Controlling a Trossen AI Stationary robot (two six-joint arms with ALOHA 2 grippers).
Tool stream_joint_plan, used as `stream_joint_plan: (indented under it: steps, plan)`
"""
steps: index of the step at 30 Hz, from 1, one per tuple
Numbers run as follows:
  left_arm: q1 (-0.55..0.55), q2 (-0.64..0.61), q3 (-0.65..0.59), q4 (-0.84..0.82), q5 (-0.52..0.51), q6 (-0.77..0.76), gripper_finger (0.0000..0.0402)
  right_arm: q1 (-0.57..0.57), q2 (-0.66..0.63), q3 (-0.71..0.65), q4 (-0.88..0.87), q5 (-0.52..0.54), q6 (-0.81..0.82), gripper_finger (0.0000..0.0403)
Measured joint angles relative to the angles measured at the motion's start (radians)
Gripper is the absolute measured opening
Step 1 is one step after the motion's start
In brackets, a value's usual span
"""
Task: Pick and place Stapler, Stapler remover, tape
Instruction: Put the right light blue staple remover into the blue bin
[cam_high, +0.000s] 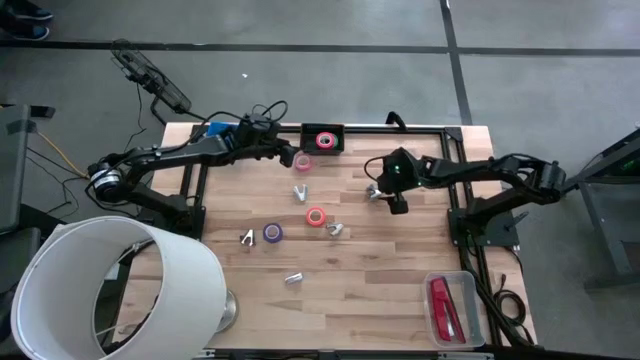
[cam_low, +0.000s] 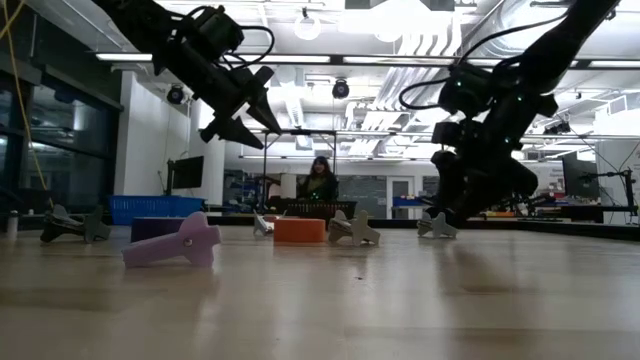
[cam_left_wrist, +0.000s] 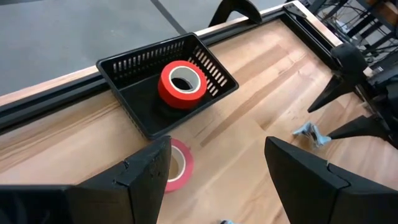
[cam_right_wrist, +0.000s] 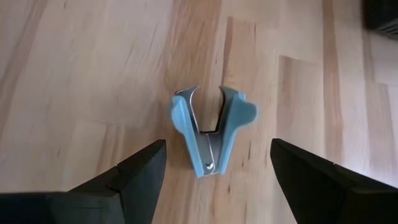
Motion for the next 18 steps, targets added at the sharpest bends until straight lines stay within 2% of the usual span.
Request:
stream_joint_plan:
  steps: [5, 10, 18]
  plan:
    - [0.0, 0.0, 0.0, 0.0, -0.001, 0.0, 0.0253, -0.002, 0.008, -0.008, 0.031, -0.012, 0.012, 0.0279]
    - [0.0, 0.0, 0.0, 0.0, -0.002, 0.0, 0.0253, -0.005, 0.069, -0.008, 0.037, -0.027, 0.05, 0.0279]
    - [0.0, 0.0, 0.0, -0.001, -0.002, -0.001, 0.0253, -0.005, 0.145, -0.007, 0.159, -0.079, 0.082, 0.0279]
